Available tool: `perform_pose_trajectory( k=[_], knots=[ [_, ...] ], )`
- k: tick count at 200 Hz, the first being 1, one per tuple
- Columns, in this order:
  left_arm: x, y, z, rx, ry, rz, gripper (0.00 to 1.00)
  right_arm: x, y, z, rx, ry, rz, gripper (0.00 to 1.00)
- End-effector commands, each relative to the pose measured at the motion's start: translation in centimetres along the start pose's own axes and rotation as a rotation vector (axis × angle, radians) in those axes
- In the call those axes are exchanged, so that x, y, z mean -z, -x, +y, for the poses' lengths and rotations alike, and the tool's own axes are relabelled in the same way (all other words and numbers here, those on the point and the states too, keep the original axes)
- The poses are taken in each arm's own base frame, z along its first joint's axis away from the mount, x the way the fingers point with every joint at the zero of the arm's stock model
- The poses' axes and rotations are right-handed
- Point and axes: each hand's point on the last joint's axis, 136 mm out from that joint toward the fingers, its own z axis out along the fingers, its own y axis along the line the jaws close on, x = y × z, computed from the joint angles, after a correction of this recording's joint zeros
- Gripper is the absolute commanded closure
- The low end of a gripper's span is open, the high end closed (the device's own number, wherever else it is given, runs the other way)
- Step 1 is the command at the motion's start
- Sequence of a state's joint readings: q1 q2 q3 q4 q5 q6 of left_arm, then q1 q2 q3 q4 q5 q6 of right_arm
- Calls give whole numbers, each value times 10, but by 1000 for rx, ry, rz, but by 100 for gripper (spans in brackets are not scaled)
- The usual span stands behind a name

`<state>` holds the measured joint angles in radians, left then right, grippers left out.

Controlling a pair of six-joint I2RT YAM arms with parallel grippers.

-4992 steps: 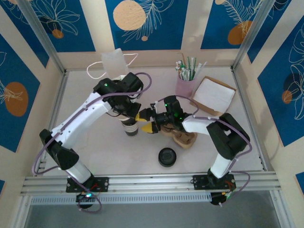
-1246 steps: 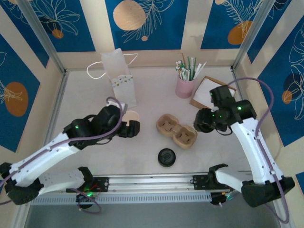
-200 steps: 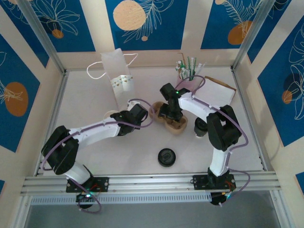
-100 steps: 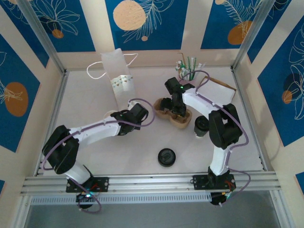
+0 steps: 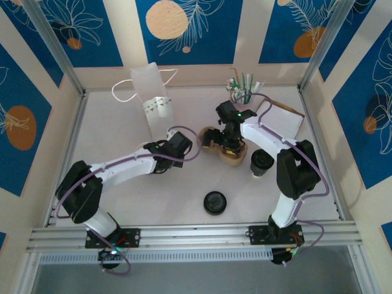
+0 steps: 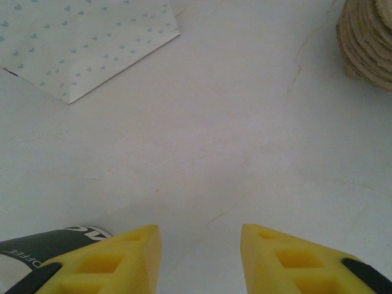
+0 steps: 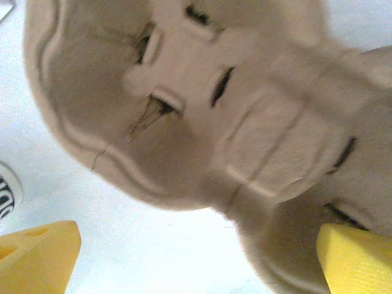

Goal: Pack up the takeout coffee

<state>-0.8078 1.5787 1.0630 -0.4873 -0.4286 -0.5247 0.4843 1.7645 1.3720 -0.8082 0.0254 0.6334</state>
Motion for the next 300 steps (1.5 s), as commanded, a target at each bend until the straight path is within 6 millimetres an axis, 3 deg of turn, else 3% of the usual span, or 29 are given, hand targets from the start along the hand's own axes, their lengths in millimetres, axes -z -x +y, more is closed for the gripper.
perform_pose_trajectory(
  k=[1, 59, 103, 162, 187, 253, 300],
  knots=[
    [-13, -45, 6, 18, -1, 167, 61, -1, -28, 14, 25, 51, 89, 1],
    [-7, -39, 1, 37, -36, 153, 61, 20, -54, 42, -20, 174, 111, 1],
    [4, -22, -13, 54, -104, 132, 61, 56, -46, 27, -10, 176, 27, 0],
    [37, 6, -42, 138, -289, 104, 63, 77, -28, 9, 2, 232, -37, 17],
    [39, 10, -27, 137, -238, 90, 61, 76, -26, 7, -1, 244, -33, 17],
    [24, -7, 30, 178, -111, 120, 60, 70, -34, 12, 4, 270, -4, 17],
    [24, -7, 33, 187, -124, 118, 60, 68, -37, 18, 14, 269, 3, 17]
  ],
)
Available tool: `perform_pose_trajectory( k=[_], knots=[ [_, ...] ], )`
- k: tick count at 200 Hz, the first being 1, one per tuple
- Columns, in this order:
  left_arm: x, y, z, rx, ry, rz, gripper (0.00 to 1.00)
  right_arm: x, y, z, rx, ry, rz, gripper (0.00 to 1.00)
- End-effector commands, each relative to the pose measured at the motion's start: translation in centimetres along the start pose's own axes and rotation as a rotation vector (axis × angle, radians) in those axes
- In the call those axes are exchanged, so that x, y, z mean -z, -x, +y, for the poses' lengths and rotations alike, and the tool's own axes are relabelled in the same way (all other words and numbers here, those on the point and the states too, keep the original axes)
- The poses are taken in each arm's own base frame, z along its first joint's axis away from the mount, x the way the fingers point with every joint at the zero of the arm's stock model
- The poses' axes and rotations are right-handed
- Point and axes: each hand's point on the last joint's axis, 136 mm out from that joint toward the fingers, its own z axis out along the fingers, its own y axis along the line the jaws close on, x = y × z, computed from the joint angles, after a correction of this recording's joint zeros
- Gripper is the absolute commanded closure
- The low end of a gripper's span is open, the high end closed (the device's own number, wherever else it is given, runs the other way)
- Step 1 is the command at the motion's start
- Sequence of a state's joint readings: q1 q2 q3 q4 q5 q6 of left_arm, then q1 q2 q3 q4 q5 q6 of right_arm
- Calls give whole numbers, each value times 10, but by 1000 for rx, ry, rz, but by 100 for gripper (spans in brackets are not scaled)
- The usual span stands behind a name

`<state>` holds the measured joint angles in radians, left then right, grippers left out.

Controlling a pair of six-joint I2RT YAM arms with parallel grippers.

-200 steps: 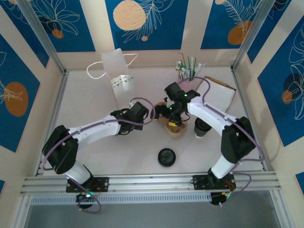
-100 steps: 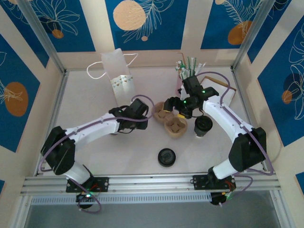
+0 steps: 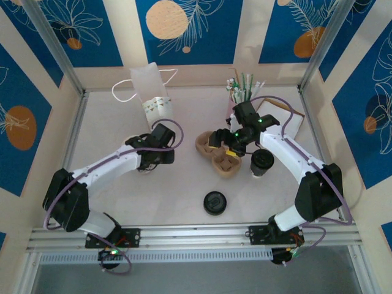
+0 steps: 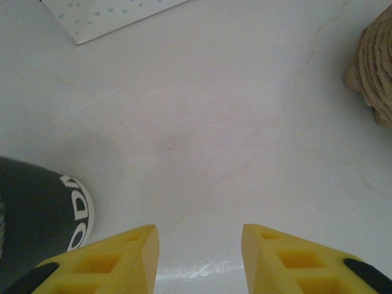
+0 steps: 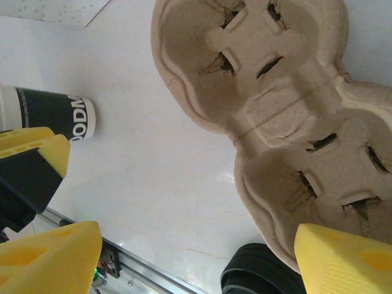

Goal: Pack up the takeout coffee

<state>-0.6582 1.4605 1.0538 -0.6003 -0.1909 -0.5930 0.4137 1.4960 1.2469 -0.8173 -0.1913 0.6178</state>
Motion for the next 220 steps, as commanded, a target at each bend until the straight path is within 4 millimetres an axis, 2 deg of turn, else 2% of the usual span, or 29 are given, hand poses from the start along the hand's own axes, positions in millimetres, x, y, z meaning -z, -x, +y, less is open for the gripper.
perform_pose_trajectory(
  k=[1, 86, 113, 127, 147, 165, 189, 201, 220],
  knots=[
    [5, -1, 4, -9, 0, -2, 60, 0, -6, 7, 15, 27, 20, 17],
    [-7, -7, 5, -11, -1, 10, 60, -3, -10, 7, 16, 24, 28, 17],
    [-19, -12, 16, -19, 39, 20, 60, -3, -12, 9, 24, 29, 34, 17],
    [-19, -12, 21, -25, 59, 22, 57, -4, -15, 9, 28, 24, 39, 17],
    [-9, -8, 35, -15, 93, -1, 46, -6, -22, 10, 36, 23, 51, 17],
    [1, -2, 53, 17, 115, -26, 27, -6, -28, 12, 43, 26, 56, 16],
    [8, 3, 81, 73, 152, -41, 1, -3, -34, 14, 58, 26, 58, 10],
    [7, 6, 93, 101, 164, -50, 0, -2, -36, 14, 62, 24, 56, 8],
    [-4, 9, 111, 154, 170, -28, 0, 0, -40, 14, 65, 27, 54, 7]
  ],
)
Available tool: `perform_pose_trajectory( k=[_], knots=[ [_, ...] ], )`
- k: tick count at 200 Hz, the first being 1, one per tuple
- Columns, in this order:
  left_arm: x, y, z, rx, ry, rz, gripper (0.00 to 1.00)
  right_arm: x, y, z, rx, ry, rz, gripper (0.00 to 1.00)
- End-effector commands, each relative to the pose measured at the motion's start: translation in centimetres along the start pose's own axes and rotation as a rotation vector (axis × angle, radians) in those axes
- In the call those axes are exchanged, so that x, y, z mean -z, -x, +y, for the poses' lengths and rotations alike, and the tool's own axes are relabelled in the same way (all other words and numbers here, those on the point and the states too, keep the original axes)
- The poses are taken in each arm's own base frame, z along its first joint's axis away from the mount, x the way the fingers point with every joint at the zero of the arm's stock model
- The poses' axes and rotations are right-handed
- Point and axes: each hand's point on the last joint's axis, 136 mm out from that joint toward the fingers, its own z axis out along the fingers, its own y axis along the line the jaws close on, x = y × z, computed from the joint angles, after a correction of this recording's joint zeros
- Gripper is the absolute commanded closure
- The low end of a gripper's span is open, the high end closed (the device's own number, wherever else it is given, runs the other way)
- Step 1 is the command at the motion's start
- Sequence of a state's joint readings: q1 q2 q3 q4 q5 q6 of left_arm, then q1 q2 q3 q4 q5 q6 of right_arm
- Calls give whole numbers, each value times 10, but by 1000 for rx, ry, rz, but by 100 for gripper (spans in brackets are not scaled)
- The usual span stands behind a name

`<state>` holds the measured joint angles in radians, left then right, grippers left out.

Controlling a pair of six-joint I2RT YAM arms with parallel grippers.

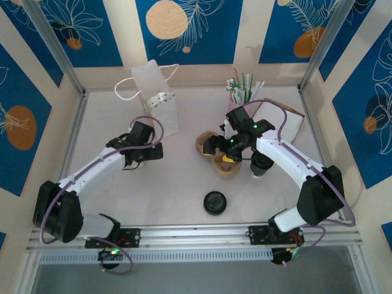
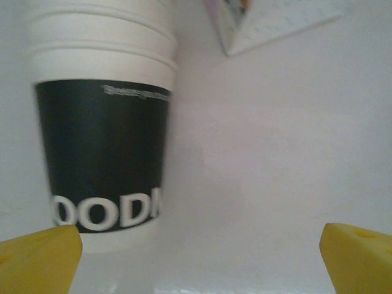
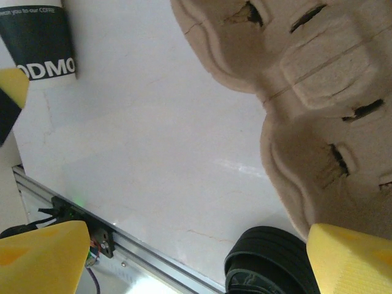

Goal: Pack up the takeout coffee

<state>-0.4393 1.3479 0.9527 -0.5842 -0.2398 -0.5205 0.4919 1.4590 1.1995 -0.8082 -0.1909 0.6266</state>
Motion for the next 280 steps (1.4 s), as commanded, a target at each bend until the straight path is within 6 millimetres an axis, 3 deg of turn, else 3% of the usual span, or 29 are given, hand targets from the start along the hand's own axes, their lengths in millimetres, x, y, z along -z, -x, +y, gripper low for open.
perform_pose_trajectory(
  k=[1, 49, 87, 133, 143, 197, 245, 280],
  knots=[
    [-15, -4, 24, 30, 35, 46, 0, 8, -12, 3, 10, 19, 10, 7],
    [-53, 12, 40, 96, 39, 129, 0, 15, -25, 4, 29, 18, 12, 6],
    [-74, 5, 42, 107, 38, 180, 2, 24, -32, 6, 43, 27, -1, 3],
    [-88, -6, 37, 119, -7, 168, 30, 29, -35, 18, 59, 48, 3, 3],
    [-86, -7, 38, 120, -12, 158, 32, 30, -36, 22, 56, 61, 5, 4],
    [-56, -23, 32, 122, -124, 10, 39, 29, -43, 57, -8, 162, 35, 5],
    [8, -38, -9, -10, -370, -307, 40, 32, -42, 96, -100, 217, 62, 5],
    [63, -37, -42, -156, -504, -515, 40, 31, -35, 109, -200, 177, 98, 7]
  ],
)
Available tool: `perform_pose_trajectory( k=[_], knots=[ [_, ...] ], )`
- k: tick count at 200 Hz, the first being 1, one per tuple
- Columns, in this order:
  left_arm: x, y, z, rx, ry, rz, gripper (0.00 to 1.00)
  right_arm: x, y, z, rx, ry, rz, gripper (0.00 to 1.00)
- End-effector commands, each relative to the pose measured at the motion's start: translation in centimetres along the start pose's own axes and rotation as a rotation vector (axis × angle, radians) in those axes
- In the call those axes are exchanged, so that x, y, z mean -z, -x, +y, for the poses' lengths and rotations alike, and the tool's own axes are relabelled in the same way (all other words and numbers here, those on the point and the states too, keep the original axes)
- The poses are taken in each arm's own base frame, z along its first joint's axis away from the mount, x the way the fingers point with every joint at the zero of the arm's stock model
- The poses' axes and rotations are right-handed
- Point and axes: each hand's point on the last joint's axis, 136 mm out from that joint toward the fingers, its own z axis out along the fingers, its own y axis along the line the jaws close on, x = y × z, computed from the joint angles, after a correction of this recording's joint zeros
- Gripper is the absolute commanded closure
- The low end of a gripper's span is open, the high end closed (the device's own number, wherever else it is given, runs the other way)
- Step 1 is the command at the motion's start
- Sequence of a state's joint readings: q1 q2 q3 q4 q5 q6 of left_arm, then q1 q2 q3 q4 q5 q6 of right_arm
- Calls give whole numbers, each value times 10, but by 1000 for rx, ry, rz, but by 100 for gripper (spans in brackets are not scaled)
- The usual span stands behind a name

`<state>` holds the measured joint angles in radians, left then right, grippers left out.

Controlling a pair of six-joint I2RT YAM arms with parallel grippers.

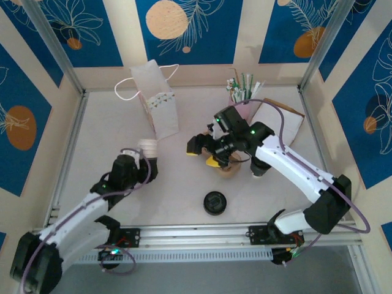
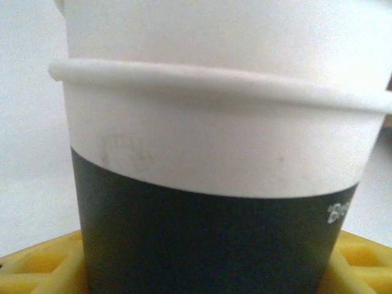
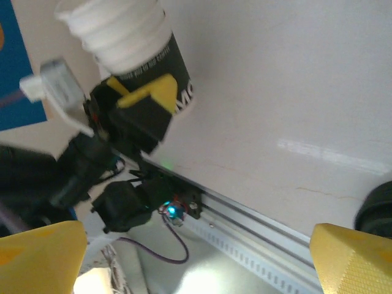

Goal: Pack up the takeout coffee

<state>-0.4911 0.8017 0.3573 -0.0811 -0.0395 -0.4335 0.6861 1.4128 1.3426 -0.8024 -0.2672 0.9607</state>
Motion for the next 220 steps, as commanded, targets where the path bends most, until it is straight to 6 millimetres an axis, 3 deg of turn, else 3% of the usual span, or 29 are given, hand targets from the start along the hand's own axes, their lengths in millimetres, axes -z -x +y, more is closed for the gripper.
perform_pose_trajectory(
  k=[1, 51, 87, 112, 136, 172, 220],
  knots=[
    [20, 33, -34, -109, -108, -193, 41, 2, -1, 12, -113, -11, 35, 7],
    [43, 42, -81, -281, -219, -289, 42, 24, 13, 21, -203, 35, 20, 8],
    [41, 40, -112, -399, -257, -280, 42, 38, 19, 21, -236, 67, 20, 7],
    [42, 39, -138, -485, -292, -288, 42, 37, 21, 15, -253, 66, 44, 8],
    [44, 44, -161, -549, -326, -310, 42, 31, 18, 8, -262, 51, 84, 17],
    [41, 54, -179, -583, -350, -341, 42, 25, 10, -3, -272, 34, 113, 35],
    [30, 60, -198, -605, -381, -353, 42, 26, 4, -10, -281, 36, 128, 68]
  ],
)
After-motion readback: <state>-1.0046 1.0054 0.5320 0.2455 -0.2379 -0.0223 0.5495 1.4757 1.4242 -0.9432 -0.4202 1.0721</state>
